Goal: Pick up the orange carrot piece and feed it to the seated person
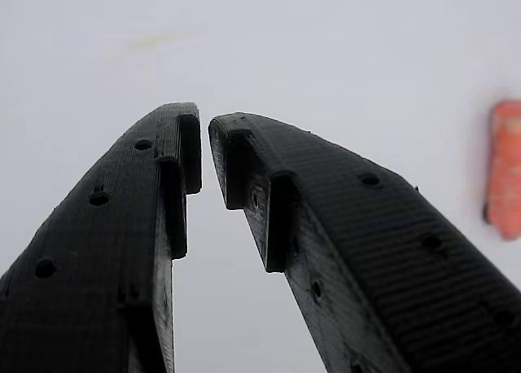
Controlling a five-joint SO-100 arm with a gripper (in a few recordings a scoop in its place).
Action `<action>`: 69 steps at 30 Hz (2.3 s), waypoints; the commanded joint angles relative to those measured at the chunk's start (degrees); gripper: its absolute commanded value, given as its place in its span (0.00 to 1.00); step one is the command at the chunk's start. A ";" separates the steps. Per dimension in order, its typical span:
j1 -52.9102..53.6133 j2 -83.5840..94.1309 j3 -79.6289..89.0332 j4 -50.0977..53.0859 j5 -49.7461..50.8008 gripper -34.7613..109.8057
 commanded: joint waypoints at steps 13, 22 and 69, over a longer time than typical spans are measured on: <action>16.17 -7.82 -13.89 1.05 -17.58 0.22; 21.27 -8.96 -13.89 1.05 -23.55 0.22; 21.09 -16.61 -15.03 0.18 -24.61 0.38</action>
